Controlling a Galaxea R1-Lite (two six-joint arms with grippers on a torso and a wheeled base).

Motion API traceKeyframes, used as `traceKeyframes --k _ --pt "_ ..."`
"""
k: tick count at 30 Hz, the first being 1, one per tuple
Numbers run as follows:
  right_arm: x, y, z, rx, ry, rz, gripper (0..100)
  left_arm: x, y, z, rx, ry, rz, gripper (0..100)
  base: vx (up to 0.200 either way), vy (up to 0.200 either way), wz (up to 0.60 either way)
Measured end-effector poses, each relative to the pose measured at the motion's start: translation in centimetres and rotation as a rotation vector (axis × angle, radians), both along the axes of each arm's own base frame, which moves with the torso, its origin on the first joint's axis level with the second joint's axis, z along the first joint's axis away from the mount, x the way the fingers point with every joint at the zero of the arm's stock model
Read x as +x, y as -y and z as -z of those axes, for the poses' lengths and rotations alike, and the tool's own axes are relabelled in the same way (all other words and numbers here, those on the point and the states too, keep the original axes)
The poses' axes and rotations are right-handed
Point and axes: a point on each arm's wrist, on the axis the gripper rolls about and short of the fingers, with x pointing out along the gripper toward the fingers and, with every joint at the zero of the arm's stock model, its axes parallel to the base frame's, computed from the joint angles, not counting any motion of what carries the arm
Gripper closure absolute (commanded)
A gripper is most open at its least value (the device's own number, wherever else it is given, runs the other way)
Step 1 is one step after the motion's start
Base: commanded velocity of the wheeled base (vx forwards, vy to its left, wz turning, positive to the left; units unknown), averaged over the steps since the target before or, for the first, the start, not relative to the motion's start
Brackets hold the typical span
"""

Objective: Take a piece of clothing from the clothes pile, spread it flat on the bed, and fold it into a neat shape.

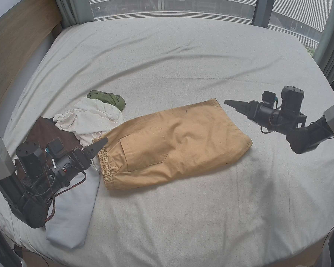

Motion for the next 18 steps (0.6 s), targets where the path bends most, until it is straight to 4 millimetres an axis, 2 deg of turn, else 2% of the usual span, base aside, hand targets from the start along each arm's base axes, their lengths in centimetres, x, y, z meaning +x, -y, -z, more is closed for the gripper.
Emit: traceKeyframes --k 4,7,18 --pt "-2.7 1.0 0.9 0.003 0.06 0.005 0 -0.9 0.8 -0.1 0.018 0.002 0.035 0 0.0 0.0 0.0" --pt "-3.8 1.5 1.6 0.003 0.066 0.009 0 -1.4 1.2 0.0 0.042 0.009 0.057 0 0.0 0.0 0.0" --pt "-5.3 3.6 4.7 -0.019 -0.147 0.055 0 -2.7 2.0 0.4 0.106 0.012 0.103 0 0.0 0.0 0.0"
